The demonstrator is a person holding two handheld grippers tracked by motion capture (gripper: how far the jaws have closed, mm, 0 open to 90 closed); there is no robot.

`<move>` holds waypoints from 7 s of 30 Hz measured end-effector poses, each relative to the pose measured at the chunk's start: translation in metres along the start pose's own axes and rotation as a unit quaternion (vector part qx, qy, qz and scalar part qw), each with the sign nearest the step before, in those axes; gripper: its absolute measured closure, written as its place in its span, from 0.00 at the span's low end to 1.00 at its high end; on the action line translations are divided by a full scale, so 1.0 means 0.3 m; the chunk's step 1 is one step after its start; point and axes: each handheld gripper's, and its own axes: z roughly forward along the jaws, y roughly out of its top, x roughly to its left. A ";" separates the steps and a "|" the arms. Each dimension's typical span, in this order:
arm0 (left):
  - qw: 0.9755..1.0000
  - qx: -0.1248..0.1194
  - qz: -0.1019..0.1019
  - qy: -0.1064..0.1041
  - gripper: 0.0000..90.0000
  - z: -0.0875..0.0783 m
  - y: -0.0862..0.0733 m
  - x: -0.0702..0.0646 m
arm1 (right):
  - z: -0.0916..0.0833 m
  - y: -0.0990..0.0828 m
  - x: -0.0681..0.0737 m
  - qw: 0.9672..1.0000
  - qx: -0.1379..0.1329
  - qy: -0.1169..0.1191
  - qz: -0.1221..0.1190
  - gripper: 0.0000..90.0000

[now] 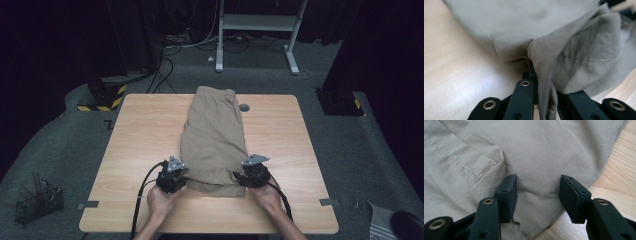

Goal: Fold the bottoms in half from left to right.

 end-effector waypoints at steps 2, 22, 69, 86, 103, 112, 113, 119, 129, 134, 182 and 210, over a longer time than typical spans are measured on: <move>1.000 -0.009 -0.003 -0.017 0.96 -0.002 0.040 0.004 | 0.004 0.006 -0.005 1.000 0.003 0.002 -0.001 0.54; 0.997 0.055 0.014 -0.042 0.68 0.257 0.191 0.035 | -0.032 0.017 0.011 1.000 -0.011 0.000 -0.010 0.52; 0.998 0.043 0.031 0.028 0.98 -0.007 -0.071 0.057 | -0.009 -0.017 -0.003 1.000 -0.011 -0.004 -0.002 0.61; 0.998 -0.016 -0.062 0.000 0.48 -0.170 -0.110 0.149 | -0.099 -0.010 -0.032 0.998 -0.047 0.005 0.041 0.69; 0.996 -0.028 -0.082 -0.008 0.39 -0.238 -0.092 0.216 | -0.096 -0.079 0.018 0.999 0.000 0.037 0.013 0.66; 0.996 -0.014 -0.085 -0.001 0.38 -0.179 -0.052 0.230 | -0.120 -0.048 -0.005 0.998 -0.034 0.015 0.041 0.62; 0.996 -0.010 -0.083 -0.006 0.38 -0.152 -0.038 0.219 | -0.106 -0.028 -0.005 0.998 -0.037 0.014 0.043 0.62; 0.999 0.039 -0.026 -0.005 0.37 -0.010 -0.006 0.116 | -0.084 -0.010 0.024 0.999 -0.021 0.023 0.025 0.57; 0.998 0.028 -0.060 0.007 0.38 -0.130 -0.163 0.115 | -0.155 -0.134 0.015 0.999 -0.030 0.022 0.032 0.54; 0.998 -0.008 -0.066 0.013 0.40 -0.080 -0.047 0.144 | -0.118 -0.060 -0.023 0.997 -0.047 -0.006 0.068 0.58; 0.997 0.034 -0.069 -0.002 0.80 -0.019 -0.036 0.183 | -0.041 -0.026 -0.080 0.999 -0.013 -0.002 0.050 0.84; 0.996 0.013 -0.082 -0.014 0.56 0.070 0.108 0.247 | -0.003 0.061 -0.154 0.995 -0.026 -0.022 0.091 0.73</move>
